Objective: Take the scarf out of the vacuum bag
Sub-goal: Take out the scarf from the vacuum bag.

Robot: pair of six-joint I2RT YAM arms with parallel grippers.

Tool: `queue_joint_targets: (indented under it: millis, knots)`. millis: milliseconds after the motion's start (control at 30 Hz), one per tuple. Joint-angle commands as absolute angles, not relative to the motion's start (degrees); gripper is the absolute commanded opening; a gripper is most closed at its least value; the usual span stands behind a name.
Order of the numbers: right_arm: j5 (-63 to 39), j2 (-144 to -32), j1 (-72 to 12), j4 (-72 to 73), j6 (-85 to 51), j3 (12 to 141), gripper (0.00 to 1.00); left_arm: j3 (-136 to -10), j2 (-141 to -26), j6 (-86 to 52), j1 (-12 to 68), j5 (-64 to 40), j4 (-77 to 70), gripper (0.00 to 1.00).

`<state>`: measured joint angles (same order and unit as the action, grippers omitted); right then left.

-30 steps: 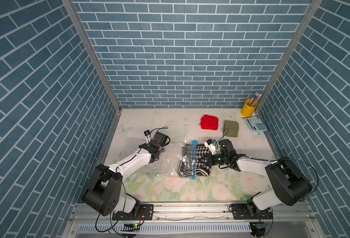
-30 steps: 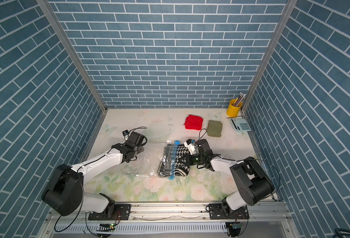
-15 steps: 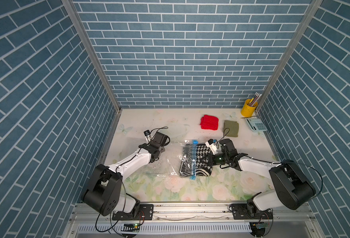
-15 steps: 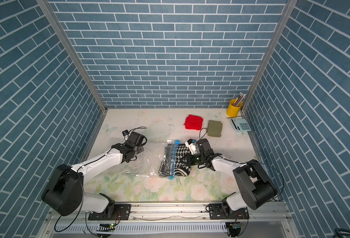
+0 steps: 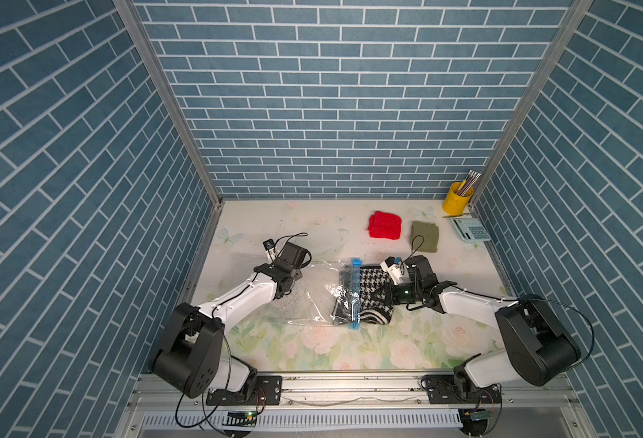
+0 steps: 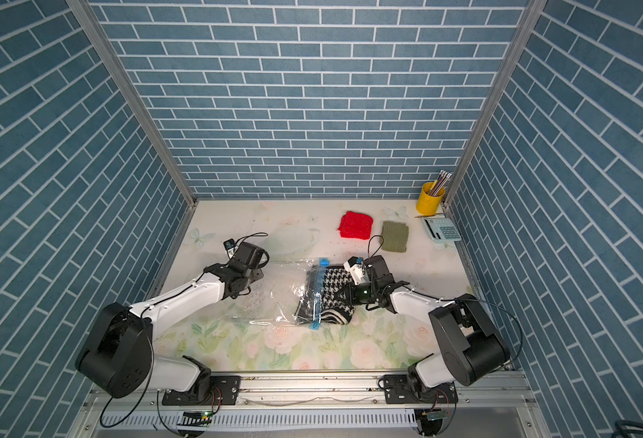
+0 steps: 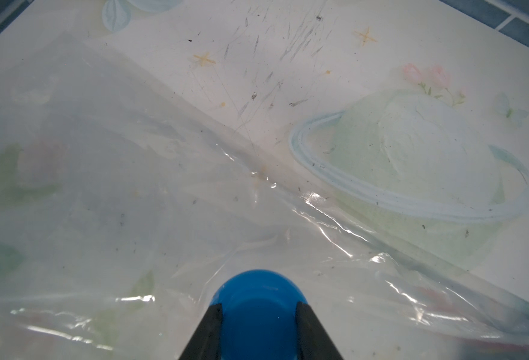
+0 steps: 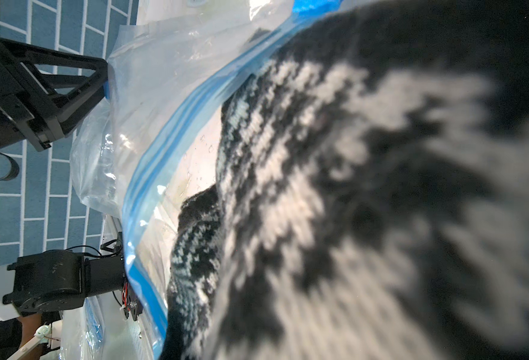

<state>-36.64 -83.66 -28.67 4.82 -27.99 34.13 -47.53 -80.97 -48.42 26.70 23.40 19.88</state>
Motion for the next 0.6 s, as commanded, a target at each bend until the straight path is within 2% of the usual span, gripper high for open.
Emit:
queue_joint_targets:
  millis: [0,567]
  knots:
    - [-36.46,-82.63,-28.30,3.00,-24.61,34.91,0.00,-47.55,-79.46,-48.12,25.73,26.89,20.78,0.27]
    - [-37.28,-84.20,-28.30,5.70,-25.55,34.78,0.00,-47.34,-79.19,-48.46,25.69,26.52,20.13,0.27]
